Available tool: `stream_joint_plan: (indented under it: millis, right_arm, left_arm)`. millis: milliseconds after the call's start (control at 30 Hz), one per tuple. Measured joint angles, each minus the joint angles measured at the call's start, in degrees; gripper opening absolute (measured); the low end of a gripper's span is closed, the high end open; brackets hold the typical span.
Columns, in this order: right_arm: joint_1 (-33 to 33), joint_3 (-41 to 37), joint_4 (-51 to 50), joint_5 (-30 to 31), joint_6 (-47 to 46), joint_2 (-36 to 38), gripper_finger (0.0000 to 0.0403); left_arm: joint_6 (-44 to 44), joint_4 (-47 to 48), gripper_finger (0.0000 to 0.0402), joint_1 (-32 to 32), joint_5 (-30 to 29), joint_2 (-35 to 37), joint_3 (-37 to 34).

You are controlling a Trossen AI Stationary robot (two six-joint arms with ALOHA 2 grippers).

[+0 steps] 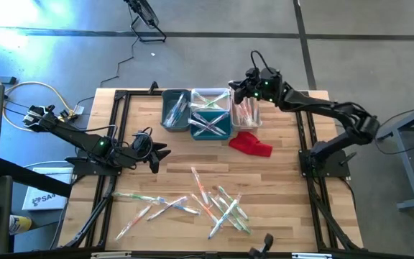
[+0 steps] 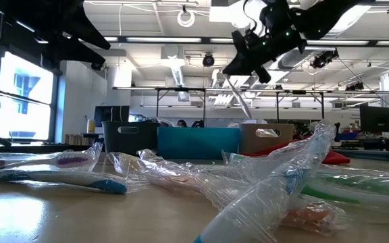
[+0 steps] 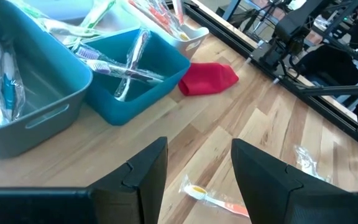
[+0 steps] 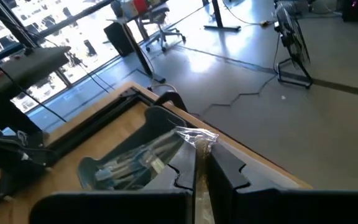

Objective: Pick & Place Toothbrushes
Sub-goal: Put the orange toothbrush into the white bin

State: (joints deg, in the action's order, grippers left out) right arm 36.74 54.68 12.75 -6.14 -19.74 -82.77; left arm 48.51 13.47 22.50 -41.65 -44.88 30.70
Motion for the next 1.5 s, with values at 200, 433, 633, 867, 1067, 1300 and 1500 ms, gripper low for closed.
stream_joint_plan:
  millis: [200, 433, 633, 867, 1067, 1300, 1500]
  right_arm:
    - [1.06, 0.00, 0.44, 0.11, -2.86, -3.83, 0.0008]
    - [1.59, 0.00, 1.20, 1.81, -4.30, -6.98, 0.0008]
    - [1.65, 0.00, 0.42, 4.53, -4.68, -8.65, 0.0008]
    - [1.96, -0.02, -3.69, 9.08, -4.55, -8.65, 0.0008]
    - [2.01, 0.00, -6.51, 9.21, -4.51, -8.65, 0.0008]
    - [2.03, 0.00, -8.81, 9.18, -4.25, -8.65, 0.0008]
    - [2.03, 0.00, -12.24, 8.99, -4.00, -8.64, 0.0023]
  left_arm:
    - [-0.17, 0.20, 0.0175, 0.00, 0.09, 0.00, 0.00]
    - [-0.20, 0.50, 0.0175, 0.00, 0.11, -0.01, 0.00]
    - [-0.19, 0.48, 0.0175, 0.00, 0.09, -0.01, 0.00]
    - [-0.17, 0.46, 0.0175, 0.00, 0.09, 0.01, 0.00]
    - [-0.17, 0.44, 0.0175, 0.00, 0.09, -0.01, 0.00]
    - [-0.17, 0.44, 0.0175, 0.00, 0.07, 0.01, 0.00]
    - [-0.17, 0.44, 0.0175, 0.00, 0.07, -0.01, 0.00]
